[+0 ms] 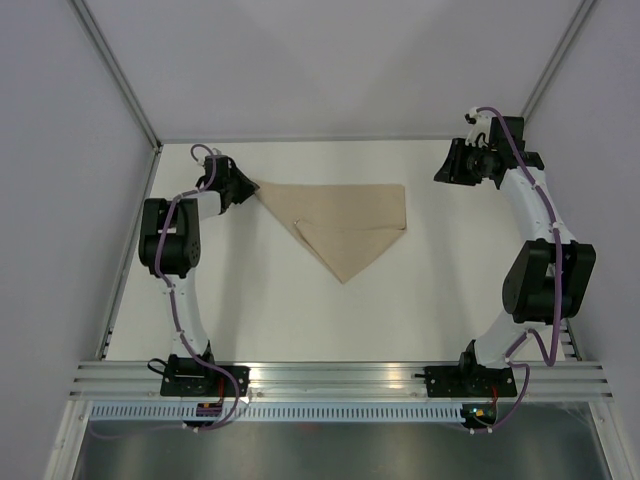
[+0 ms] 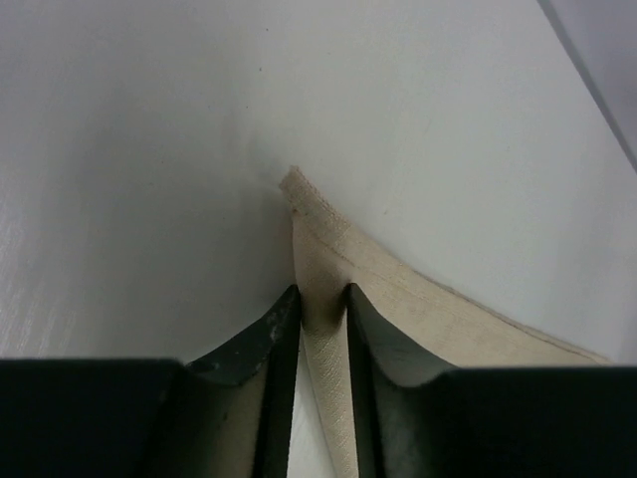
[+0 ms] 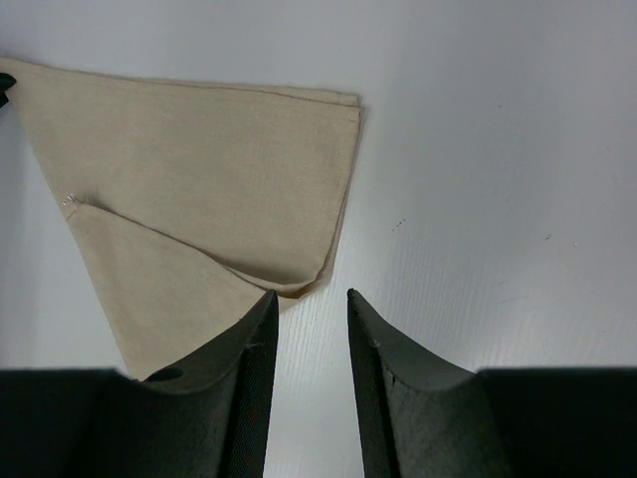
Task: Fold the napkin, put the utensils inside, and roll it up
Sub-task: Fold the napkin
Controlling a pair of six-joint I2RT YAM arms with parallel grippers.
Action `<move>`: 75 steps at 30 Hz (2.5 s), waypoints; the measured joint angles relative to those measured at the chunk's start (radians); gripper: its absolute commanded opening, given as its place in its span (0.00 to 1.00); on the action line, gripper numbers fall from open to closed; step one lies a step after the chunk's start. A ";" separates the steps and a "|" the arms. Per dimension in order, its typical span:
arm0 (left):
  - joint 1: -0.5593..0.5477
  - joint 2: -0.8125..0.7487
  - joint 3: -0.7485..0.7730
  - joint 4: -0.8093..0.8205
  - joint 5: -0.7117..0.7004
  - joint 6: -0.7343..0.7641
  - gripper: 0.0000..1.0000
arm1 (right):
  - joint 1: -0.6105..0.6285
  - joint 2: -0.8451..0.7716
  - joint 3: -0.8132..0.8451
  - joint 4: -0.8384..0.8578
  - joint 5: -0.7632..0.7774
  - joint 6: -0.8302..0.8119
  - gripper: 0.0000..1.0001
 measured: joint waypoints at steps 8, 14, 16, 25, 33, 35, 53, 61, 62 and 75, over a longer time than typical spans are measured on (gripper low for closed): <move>0.000 0.018 0.019 -0.011 0.006 0.000 0.02 | 0.001 0.000 0.000 0.000 0.000 0.000 0.39; 0.000 -0.039 -0.090 0.054 0.008 0.000 0.02 | 0.006 0.000 0.000 0.000 0.000 -0.003 0.39; 0.001 -0.080 -0.143 0.067 0.006 0.001 0.02 | 0.008 0.000 0.000 0.000 0.000 -0.004 0.39; 0.025 -0.279 -0.311 0.168 0.010 0.014 0.02 | 0.030 0.000 0.000 -0.004 0.000 -0.015 0.39; 0.066 -0.316 -0.407 0.394 0.247 0.056 0.02 | 0.063 0.001 0.000 -0.008 0.004 -0.026 0.39; 0.051 -0.315 -0.409 0.462 0.349 0.064 0.03 | 0.072 0.002 0.000 -0.008 0.006 -0.027 0.39; -0.314 -0.314 -0.419 0.418 0.725 0.363 0.02 | 0.152 0.018 0.000 -0.008 0.041 -0.045 0.39; -0.402 -0.306 -0.416 0.245 0.694 0.521 0.02 | 0.172 0.018 0.000 -0.008 0.051 -0.052 0.39; -0.415 -0.304 -0.414 0.225 0.686 0.537 0.02 | 0.173 0.018 0.000 -0.009 0.053 -0.052 0.39; -0.507 -0.298 -0.412 0.085 0.581 0.669 0.02 | 0.195 0.033 0.000 -0.008 0.069 -0.058 0.38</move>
